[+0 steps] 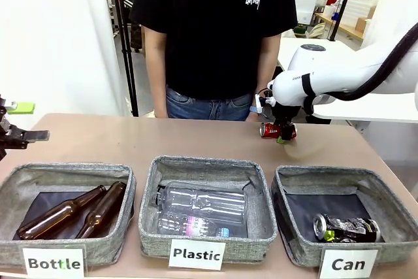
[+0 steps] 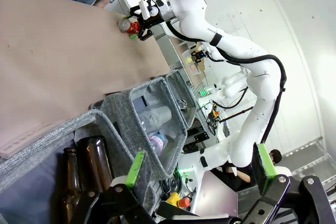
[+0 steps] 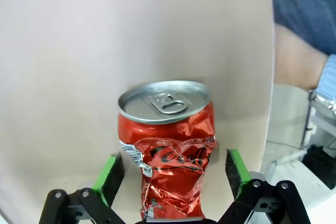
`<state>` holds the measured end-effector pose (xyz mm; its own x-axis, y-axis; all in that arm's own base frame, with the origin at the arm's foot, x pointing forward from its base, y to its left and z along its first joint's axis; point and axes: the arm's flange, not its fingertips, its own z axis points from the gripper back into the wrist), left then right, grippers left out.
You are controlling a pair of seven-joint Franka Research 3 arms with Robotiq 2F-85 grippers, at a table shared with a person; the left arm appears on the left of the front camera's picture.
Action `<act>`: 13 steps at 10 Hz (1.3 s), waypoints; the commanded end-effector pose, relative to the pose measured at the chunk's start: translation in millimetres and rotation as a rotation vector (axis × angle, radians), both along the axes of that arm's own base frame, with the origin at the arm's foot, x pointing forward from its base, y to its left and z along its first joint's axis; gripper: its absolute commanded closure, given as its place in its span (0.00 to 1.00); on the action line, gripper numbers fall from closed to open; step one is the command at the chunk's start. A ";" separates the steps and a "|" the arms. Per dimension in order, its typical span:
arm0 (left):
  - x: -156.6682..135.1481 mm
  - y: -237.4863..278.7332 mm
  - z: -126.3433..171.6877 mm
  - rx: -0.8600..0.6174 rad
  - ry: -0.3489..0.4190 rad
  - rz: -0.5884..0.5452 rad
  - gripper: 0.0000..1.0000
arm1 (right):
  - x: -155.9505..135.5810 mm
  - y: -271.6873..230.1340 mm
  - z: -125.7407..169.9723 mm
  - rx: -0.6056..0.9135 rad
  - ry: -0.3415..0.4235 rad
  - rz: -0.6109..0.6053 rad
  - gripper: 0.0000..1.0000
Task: Sort the can waste into the basket.
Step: Pick up the can waste from the table and place it in the right Fabric basket.
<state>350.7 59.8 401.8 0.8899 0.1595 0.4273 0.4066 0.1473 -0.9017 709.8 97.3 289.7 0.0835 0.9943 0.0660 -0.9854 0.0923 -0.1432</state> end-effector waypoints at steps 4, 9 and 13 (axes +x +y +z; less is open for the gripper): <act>-2.2 -0.6 2.9 -0.005 0.000 0.007 0.00 | 5.9 -1.0 -2.4 0.030 0.024 -0.024 1.00; -2.2 -0.6 2.9 -0.005 0.000 0.007 0.00 | 3.1 -1.4 -5.2 -0.001 0.049 -0.017 1.00; -2.2 -0.6 2.9 -0.005 0.000 0.007 0.00 | -32.3 -0.8 33.0 -0.001 0.060 -0.055 1.00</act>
